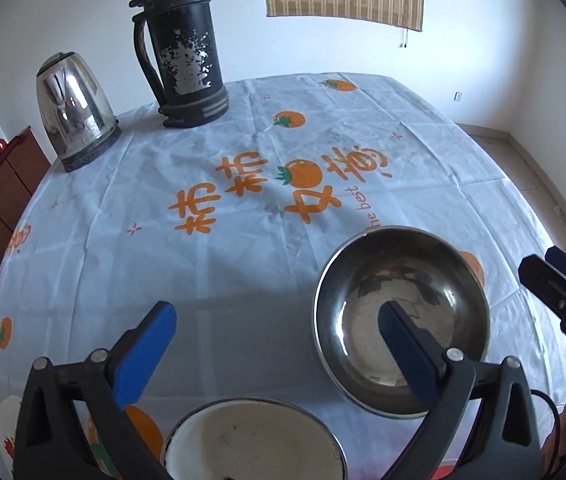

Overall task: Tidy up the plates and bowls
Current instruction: 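Close the right gripper on the steel bowl's rim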

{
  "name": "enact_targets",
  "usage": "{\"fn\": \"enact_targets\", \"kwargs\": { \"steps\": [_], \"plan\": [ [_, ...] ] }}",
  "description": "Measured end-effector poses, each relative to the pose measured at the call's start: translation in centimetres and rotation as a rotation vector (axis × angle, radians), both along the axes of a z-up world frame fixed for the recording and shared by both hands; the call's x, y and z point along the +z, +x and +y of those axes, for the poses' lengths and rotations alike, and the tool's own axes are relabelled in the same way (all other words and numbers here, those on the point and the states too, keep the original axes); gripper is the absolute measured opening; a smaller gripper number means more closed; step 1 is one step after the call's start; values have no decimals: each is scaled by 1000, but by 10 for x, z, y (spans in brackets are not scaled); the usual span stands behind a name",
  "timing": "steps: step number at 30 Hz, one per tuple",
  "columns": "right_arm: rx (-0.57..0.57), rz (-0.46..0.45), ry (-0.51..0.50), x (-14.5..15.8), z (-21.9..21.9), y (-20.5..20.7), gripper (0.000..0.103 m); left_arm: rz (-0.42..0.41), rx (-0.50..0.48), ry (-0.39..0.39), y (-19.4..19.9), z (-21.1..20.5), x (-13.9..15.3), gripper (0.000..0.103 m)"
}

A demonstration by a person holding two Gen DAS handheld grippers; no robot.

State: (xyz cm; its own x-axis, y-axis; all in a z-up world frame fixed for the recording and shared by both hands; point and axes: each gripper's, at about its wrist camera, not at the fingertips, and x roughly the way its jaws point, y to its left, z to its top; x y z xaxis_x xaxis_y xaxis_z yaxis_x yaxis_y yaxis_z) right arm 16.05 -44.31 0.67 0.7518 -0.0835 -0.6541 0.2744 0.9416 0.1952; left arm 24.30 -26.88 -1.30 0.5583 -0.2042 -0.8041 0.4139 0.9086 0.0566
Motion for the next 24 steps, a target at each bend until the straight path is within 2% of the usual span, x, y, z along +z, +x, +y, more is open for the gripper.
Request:
{"fn": "enact_targets", "kwargs": {
  "steps": [5, 10, 11, 12, 13, 15, 19, 23, 24],
  "plan": [
    [47, -10, 191, -12, -11, 13, 78, 37, -10, 0, 6, -2, -6, 103],
    [61, 53, 181, -27, -3, 22, 77, 68, 28, 8, 16, -1, -15, 102],
    [57, 62, 184, -30, -3, 24, 75, 78, 26, 6, 17, -1, -16, 102],
    [59, 73, 181, -33, -2, 26, 66, 93, 21, 7, 18, -2, -18, 101],
    [67, 89, 175, -36, -1, 28, 59, 104, 20, 8, 18, -3, -21, 97],
    [66, 105, 175, -42, -1, 30, 56, 115, 21, 13, 20, -4, -25, 85],
    [82, 114, 190, -46, 1, 31, 55, 141, 50, 9, 25, -2, -32, 64],
    [87, 135, 189, -52, 3, 33, 52, 192, 22, -46, 25, -5, -37, 38],
    [92, 139, 194, -53, 3, 33, 51, 196, 17, -48, 24, -8, -37, 36]
  ]
}}
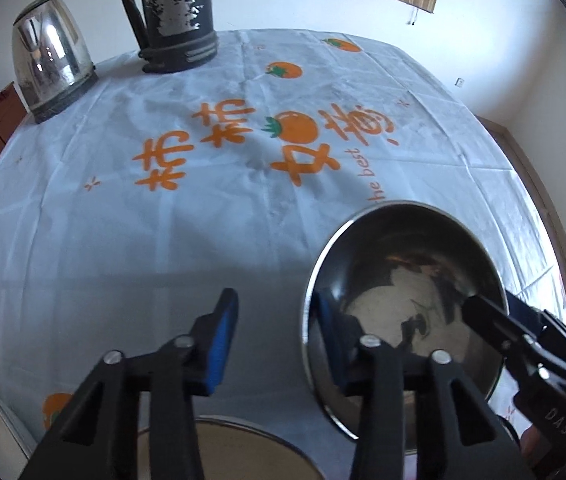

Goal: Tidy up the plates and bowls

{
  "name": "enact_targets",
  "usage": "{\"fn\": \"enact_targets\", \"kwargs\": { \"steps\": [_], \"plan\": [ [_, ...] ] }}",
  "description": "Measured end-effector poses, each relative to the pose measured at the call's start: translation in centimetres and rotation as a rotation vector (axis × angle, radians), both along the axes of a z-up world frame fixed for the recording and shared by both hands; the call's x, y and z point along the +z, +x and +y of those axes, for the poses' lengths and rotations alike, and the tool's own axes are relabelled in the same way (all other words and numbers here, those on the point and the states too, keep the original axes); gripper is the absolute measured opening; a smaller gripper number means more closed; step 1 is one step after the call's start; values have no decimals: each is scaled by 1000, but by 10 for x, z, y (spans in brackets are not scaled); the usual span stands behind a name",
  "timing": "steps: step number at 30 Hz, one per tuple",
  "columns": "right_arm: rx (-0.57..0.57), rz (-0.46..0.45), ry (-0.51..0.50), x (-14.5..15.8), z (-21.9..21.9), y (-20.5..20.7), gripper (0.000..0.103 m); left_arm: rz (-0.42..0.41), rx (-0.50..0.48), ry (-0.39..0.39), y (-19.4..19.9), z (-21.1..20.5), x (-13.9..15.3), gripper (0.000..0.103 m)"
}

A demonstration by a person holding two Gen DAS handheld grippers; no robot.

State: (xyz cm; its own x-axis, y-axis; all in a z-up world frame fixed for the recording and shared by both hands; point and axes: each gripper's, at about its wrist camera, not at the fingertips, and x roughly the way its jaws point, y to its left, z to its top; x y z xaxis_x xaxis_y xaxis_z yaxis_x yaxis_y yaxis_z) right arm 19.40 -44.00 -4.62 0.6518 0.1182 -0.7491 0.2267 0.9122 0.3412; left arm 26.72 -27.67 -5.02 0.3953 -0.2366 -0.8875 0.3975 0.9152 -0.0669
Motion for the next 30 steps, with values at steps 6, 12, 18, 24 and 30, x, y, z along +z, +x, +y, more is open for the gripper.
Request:
{"fn": "enact_targets", "kwargs": {
  "steps": [6, 12, 18, 24, 30],
  "plan": [
    [34, -1, 67, -6, 1, 2, 40, 45, -41, -46, -3, -9, -6, 16],
    [53, -9, 97, -6, 4, 3, 29, 42, -24, -72, -2, -8, -6, 15],
    [48, -20, 88, -6, 5, 3, 27, 8, -33, -43, -8, -11, -3, 15],
    [30, -32, 71, -5, 2, -1, 22, -6, -37, -61, -12, -12, 3, 13],
    [0, -65, 65, 3, -3, -10, 18, -42, -32, -50, -23, -15, 14, 13]
  ]
}}
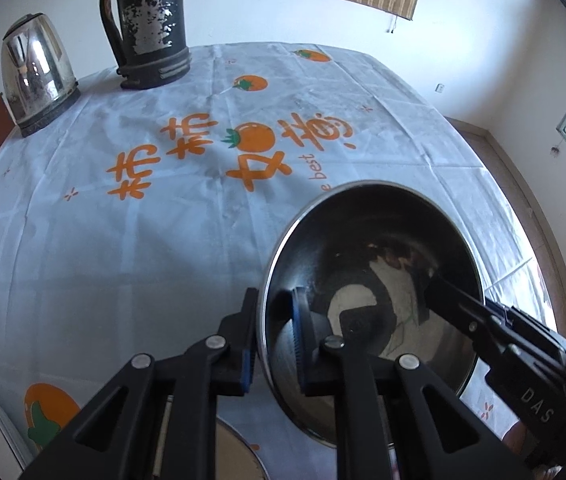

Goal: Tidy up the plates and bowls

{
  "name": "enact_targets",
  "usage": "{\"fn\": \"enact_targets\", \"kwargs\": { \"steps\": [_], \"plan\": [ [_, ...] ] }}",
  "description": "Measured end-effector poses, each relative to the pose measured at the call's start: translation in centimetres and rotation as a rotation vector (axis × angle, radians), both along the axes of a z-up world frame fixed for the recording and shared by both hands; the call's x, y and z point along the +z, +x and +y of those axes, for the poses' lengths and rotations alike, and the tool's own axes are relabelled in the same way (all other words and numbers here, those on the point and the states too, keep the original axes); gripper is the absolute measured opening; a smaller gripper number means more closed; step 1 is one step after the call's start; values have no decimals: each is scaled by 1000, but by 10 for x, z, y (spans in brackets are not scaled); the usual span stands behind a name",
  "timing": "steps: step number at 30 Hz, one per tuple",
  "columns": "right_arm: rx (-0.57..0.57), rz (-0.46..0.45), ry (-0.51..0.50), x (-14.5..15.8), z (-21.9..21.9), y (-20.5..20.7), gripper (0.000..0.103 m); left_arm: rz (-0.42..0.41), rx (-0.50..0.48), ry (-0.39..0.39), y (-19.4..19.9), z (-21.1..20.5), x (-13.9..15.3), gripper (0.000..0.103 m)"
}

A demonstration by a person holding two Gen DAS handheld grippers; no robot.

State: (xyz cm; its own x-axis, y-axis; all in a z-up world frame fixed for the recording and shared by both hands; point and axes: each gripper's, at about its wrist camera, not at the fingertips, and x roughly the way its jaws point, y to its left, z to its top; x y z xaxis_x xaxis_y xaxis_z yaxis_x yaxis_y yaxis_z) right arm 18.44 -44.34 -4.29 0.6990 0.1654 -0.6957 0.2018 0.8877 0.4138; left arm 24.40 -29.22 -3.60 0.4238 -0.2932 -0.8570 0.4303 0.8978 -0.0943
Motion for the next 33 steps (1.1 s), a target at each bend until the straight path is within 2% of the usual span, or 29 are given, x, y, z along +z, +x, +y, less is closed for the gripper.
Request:
{"fn": "enact_targets", "kwargs": {
  "steps": [5, 11, 14, 18, 22, 27, 33],
  "plan": [
    [5, 4, -4, -1, 4, 1, 18, -44, 2, 19, -8, -1, 9, 13],
    [3, -17, 34, 3, -1, -4, 18, -40, 5, 25, -6, -2, 9, 13],
    [-5, -2, 22, 0, -1, -2, 18, -11, 2, 34, -2, -7, 2, 13],
    [-12, 39, 86, -12, -13, 1, 18, 33, 7, 36, 7, -13, -7, 13],
    [-26, 47, 79, -13, -16, 2, 18, 42, 1, 31, 12, -21, -8, 14],
    [-42, 21, 98, -15, -23, 2, 20, 46, 19, 35, 19, -25, -11, 15],
    [-36, -14, 96, -13, -21, 5, 24, 100, 58, 12, 28, -21, -17, 18]
  ]
}}
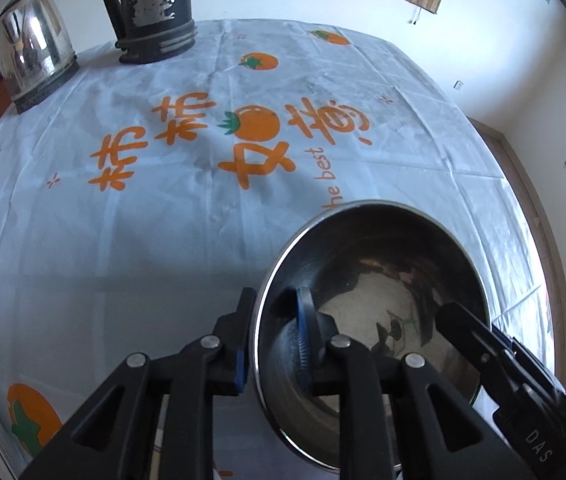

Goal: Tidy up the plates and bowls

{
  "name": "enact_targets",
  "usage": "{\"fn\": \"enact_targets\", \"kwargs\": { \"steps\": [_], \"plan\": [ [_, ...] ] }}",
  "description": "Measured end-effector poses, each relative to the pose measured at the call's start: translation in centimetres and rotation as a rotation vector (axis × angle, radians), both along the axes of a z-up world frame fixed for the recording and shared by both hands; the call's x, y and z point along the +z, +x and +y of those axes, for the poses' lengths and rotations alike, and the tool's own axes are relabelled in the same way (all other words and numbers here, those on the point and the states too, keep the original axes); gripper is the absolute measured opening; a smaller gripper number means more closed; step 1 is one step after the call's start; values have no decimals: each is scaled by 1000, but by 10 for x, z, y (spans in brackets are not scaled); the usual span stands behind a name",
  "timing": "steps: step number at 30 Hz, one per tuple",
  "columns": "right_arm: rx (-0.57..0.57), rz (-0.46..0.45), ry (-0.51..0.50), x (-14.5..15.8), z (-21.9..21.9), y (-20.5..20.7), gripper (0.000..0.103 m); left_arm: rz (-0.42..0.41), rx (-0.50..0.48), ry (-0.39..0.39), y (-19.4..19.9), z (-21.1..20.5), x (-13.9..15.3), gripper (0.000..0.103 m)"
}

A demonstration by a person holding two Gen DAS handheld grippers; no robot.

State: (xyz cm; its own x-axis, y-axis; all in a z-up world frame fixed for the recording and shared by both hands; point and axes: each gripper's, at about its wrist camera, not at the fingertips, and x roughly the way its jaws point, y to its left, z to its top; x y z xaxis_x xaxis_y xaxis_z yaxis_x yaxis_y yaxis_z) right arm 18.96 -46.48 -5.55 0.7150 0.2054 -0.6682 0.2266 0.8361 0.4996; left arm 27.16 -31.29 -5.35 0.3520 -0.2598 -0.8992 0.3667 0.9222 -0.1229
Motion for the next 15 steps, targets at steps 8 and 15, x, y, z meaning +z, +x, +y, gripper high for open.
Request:
{"fn": "enact_targets", "kwargs": {
  "steps": [8, 15],
  "plan": [
    [26, 46, -17, -6, 7, 10, 31, -37, -10, 18, -5, -4, 0, 19],
    [-20, 47, -62, 1, 4, -1, 24, -35, -39, -17, -18, -7, 10, 17]
  ]
}}
